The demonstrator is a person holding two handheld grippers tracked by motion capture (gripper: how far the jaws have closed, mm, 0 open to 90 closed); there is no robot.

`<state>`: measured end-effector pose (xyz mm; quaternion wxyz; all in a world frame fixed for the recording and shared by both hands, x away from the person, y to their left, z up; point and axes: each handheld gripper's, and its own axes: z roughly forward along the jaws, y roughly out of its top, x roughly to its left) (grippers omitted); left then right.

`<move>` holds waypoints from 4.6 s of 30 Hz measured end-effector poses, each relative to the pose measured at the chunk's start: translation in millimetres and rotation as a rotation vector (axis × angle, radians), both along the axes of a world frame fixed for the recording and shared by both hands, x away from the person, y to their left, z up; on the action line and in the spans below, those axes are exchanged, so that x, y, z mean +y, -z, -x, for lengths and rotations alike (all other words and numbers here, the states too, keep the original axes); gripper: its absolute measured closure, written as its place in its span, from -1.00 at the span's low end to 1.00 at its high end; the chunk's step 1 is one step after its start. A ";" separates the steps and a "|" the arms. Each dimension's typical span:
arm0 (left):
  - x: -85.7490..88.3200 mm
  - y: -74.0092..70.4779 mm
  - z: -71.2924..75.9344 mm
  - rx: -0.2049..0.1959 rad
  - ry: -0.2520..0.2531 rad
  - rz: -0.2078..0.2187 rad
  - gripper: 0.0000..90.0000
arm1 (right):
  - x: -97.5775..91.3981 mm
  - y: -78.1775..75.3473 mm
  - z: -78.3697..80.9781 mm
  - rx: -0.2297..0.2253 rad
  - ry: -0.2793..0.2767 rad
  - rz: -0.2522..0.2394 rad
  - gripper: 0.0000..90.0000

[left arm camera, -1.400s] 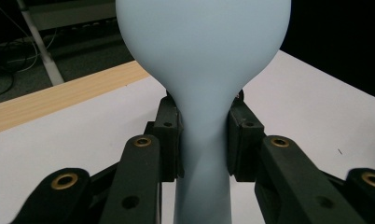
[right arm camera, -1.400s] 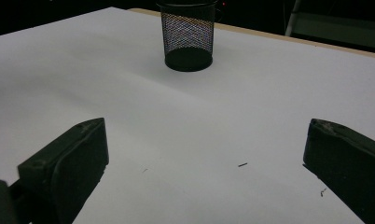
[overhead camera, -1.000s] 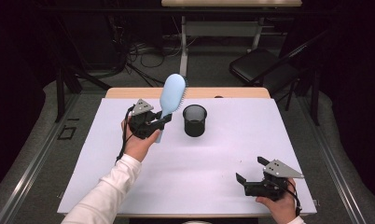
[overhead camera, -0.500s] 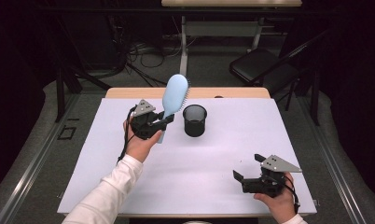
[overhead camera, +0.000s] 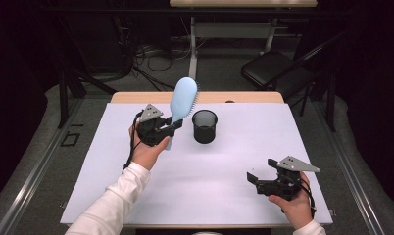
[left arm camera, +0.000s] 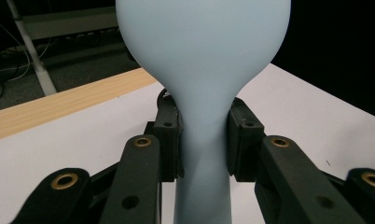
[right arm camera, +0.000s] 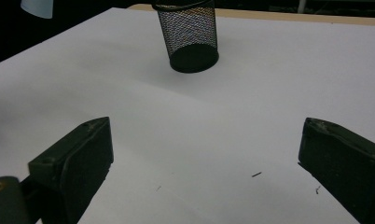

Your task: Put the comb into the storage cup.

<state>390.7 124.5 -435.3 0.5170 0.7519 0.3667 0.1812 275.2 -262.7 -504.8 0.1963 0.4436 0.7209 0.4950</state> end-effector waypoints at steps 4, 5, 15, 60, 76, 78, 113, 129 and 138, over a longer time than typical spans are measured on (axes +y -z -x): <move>0.8 -1.1 0.5 -0.004 -0.003 0.008 0.55 | 1.0 -8.7 -4.0 -0.009 -0.003 -0.002 -0.86; 1.0 -1.2 0.6 -0.005 -0.003 0.008 0.55 | 1.3 -10.9 -5.6 -0.009 -0.006 0.005 -0.86; 1.4 -1.3 0.4 -0.006 -0.005 0.013 0.55 | 4.6 -31.0 -26.6 0.040 -0.020 -0.004 -0.87; -0.9 -4.2 0.2 -0.015 -0.004 0.027 0.55 | 62.1 -98.2 -112.8 0.119 -0.087 0.076 -1.00; -8.9 -7.1 -1.5 -0.024 0.008 0.030 0.55 | 77.7 -118.9 -129.9 0.125 -0.099 0.075 -1.00; -10.4 -6.8 -1.6 -0.022 0.007 0.033 0.55 | 78.8 -122.3 -132.2 0.129 -0.102 0.072 -1.00; -26.2 -0.4 -8.1 -0.021 0.010 0.053 0.55 | 104.2 -144.6 -157.2 0.180 -0.131 -0.081 -1.00; -32.2 2.6 -8.9 -0.037 0.042 0.049 0.55 | 107.5 -147.3 -159.0 0.177 -0.139 -0.112 -1.00; -37.1 5.1 -8.0 -0.042 0.064 0.040 0.55 | 107.1 -148.3 -159.9 0.192 -0.163 -0.131 -0.96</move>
